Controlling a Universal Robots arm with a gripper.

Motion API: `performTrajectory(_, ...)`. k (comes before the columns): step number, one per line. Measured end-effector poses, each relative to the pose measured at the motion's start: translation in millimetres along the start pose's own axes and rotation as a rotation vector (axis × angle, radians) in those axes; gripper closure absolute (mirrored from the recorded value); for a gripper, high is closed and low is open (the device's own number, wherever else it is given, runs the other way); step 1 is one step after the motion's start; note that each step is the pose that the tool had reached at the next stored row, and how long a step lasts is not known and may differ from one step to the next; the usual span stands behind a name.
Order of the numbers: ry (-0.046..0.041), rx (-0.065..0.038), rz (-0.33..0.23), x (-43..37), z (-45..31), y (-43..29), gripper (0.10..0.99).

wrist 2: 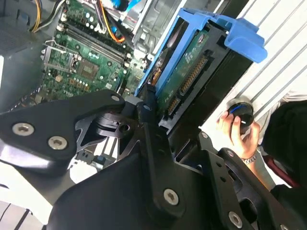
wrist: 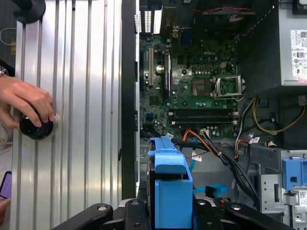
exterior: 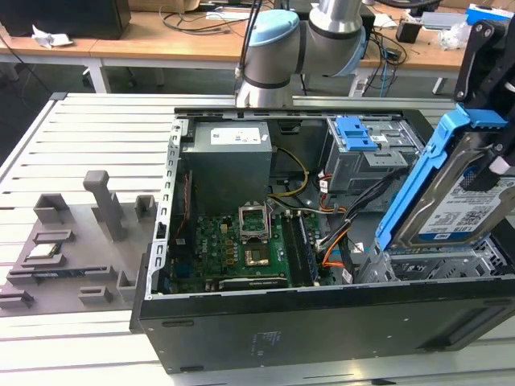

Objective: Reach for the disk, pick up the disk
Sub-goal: 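Pick up the disk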

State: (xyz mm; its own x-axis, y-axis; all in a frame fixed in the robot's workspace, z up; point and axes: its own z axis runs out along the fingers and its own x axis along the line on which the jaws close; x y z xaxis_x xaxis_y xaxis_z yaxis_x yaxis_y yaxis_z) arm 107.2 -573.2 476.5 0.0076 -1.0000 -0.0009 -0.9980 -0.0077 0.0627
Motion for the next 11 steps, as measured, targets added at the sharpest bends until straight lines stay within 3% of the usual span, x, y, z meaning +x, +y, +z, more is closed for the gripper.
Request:
performTrajectory(4, 0.0002, -0.002, 0.000, -0.5, 5.6, -9.6, 0.725)
performTrajectory(5, 0.0001, -0.003, 0.000, -0.7, 10.6, -14.8, 0.725)
performTrajectory(9, 0.0001, -0.006, 0.000, -3.3, 17.5, -19.4, 0.725)
performTrajectory(11, 0.0002, -0.006, 0.000, -7.6, 18.3, -25.2, 0.725)
